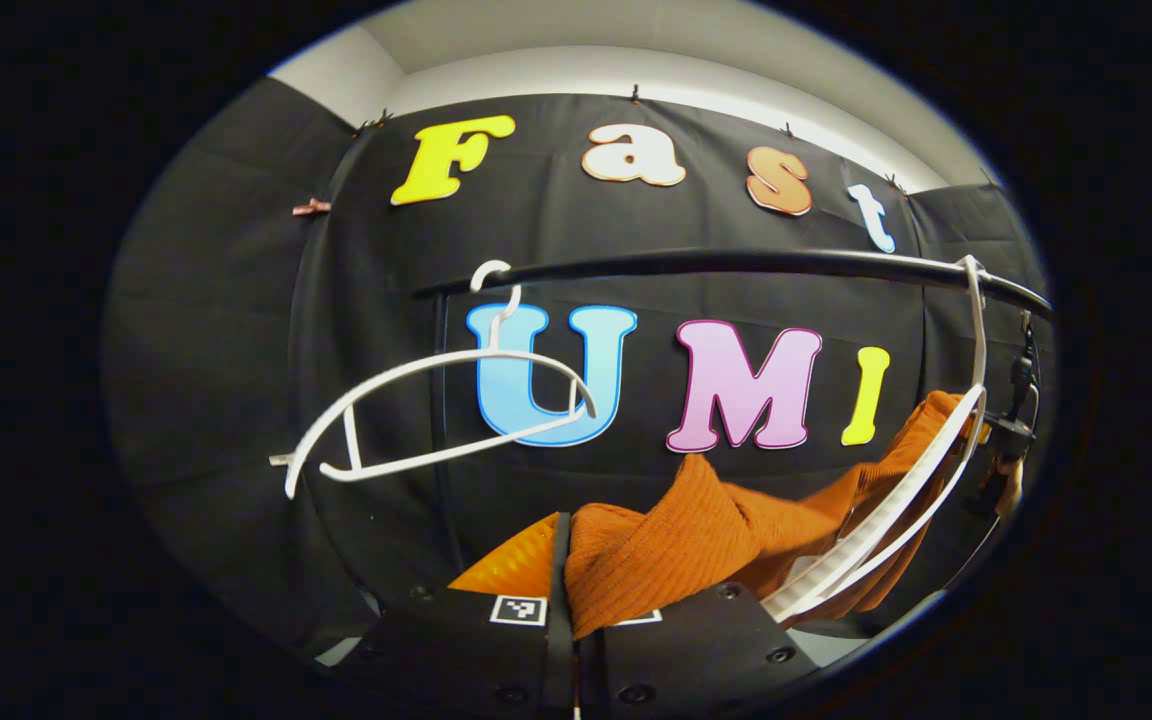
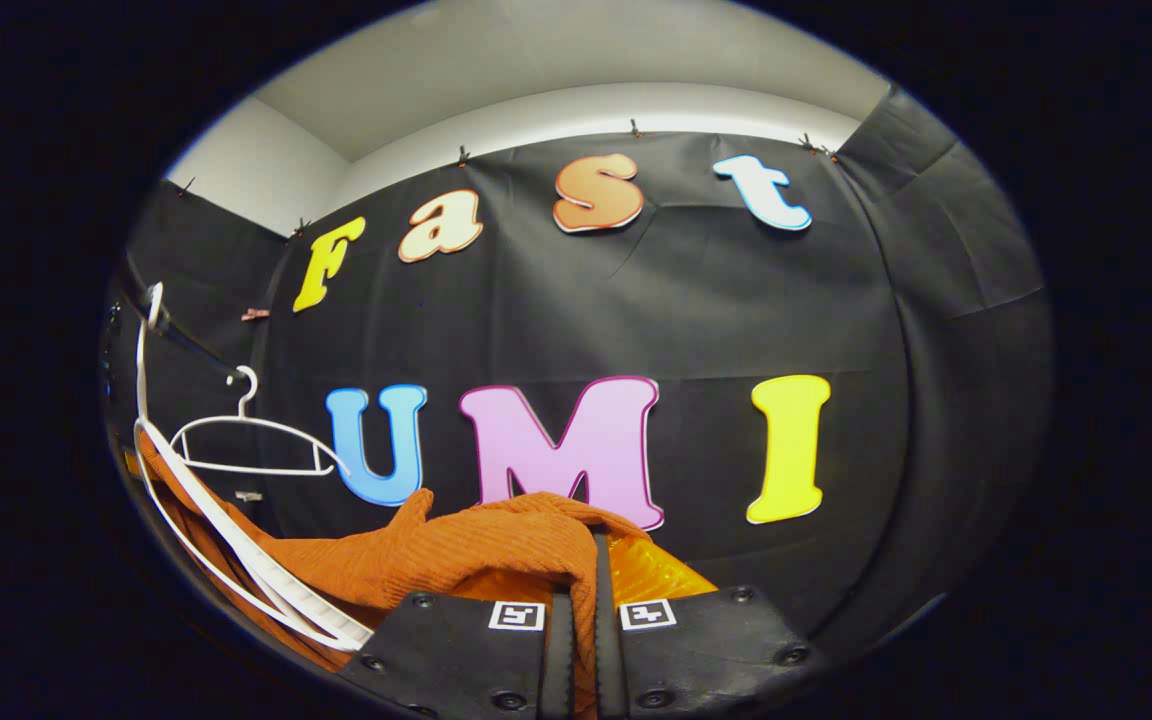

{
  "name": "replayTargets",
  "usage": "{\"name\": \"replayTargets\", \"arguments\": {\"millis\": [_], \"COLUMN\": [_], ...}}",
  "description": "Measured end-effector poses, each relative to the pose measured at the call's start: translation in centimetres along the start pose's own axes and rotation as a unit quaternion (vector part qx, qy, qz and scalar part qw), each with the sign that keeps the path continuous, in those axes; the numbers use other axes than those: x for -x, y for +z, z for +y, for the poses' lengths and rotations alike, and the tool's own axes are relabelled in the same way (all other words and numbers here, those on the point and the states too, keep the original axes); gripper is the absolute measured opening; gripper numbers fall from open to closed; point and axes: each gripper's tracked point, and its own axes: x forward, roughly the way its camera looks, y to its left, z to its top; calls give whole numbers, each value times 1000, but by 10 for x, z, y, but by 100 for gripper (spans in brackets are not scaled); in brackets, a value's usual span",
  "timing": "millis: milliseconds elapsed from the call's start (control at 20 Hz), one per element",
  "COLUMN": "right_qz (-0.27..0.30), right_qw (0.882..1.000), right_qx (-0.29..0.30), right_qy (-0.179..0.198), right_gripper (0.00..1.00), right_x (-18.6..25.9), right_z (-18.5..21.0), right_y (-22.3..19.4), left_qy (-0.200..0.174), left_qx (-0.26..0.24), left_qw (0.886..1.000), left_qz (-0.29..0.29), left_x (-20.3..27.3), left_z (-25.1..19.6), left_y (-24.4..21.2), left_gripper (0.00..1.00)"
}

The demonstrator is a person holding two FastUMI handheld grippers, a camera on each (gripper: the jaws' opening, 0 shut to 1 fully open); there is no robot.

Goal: Grasp the clothes on the hanger with both hands and then place them into the laundry hamper below.

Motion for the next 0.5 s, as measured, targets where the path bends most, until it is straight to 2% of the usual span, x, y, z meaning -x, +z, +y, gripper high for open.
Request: {"name": "replayTargets", "arguments": {"millis": [50,100,250,500], "right_qz": [7,15,45,120], "right_qw": [1000,1000,999,993], "right_qx": [-2,-7,-26,-16], "right_qy": [8,10,-4,-14], "right_gripper": [17,13,13,13], "right_x": [-2,0,9,43], "right_z": [4,6,-1,10], "right_y": [-10,-18,-47,-111], "left_qy": [-2,0,-1,-18], "left_qx": [4,6,26,39], "left_qw": [1000,1000,999,995], "left_qz": [11,17,40,86], "left_x": [1,1,7,22], "left_z": [1,3,0,-28], "left_y": [-15,-25,-61,-112], "left_gripper": [7,7,7,8]}}
